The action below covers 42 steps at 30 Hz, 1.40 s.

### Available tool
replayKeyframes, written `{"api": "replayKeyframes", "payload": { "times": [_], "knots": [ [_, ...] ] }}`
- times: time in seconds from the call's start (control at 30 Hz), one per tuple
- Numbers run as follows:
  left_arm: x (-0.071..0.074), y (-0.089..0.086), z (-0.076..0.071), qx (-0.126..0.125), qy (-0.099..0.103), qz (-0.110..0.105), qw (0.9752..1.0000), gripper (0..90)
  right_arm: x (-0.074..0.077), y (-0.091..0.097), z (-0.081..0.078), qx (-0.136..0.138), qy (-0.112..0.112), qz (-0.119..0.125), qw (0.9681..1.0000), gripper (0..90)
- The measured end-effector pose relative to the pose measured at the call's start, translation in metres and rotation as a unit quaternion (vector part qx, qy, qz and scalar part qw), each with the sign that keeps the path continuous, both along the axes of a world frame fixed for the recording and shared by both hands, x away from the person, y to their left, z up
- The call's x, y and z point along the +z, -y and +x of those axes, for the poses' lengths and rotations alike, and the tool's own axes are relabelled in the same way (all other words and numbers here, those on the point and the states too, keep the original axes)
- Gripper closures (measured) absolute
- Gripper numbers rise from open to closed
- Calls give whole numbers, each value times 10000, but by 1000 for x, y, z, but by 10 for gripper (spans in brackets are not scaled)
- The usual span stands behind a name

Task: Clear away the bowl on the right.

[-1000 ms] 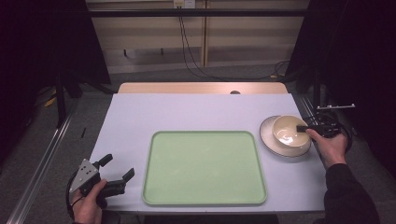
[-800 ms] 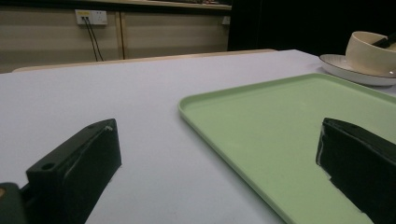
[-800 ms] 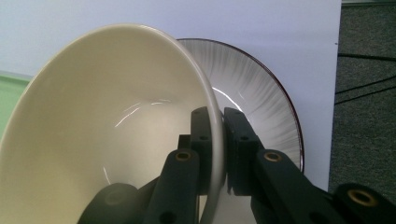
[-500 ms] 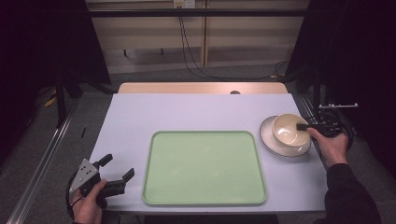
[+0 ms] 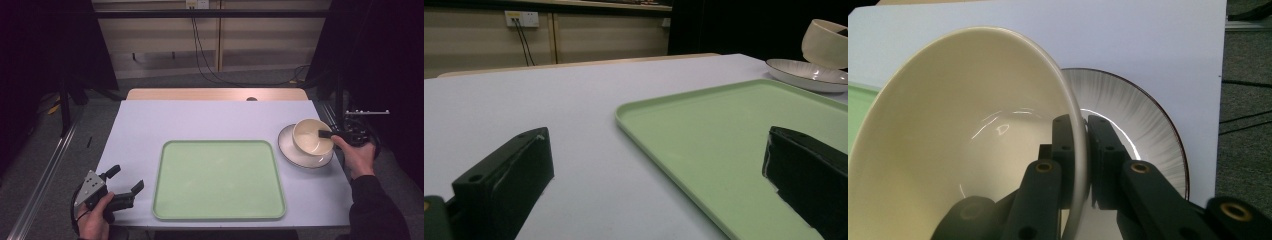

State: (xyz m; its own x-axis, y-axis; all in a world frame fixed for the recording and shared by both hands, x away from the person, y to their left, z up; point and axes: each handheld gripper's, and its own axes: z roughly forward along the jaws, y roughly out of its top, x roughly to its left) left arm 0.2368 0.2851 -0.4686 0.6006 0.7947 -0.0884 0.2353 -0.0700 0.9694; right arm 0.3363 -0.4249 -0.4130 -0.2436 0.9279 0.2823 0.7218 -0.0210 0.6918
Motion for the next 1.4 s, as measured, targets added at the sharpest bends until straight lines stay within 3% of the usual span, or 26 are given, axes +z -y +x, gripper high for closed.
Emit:
{"api": "replayKeyframes", "payload": {
  "times": [0.67,0.97,1.4],
  "knots": [
    [0,0,0,4,18,-19,10000,1,16,-5,-9,183,219,258,9993,836],
    [0,0,0,29,4,-16,10000,1,22,-10,-10,318,364,270,9985,836],
    [0,0,0,-15,12,-5,10000,0,28,-24,-8,542,395,282,9973,836]
  ]
}}
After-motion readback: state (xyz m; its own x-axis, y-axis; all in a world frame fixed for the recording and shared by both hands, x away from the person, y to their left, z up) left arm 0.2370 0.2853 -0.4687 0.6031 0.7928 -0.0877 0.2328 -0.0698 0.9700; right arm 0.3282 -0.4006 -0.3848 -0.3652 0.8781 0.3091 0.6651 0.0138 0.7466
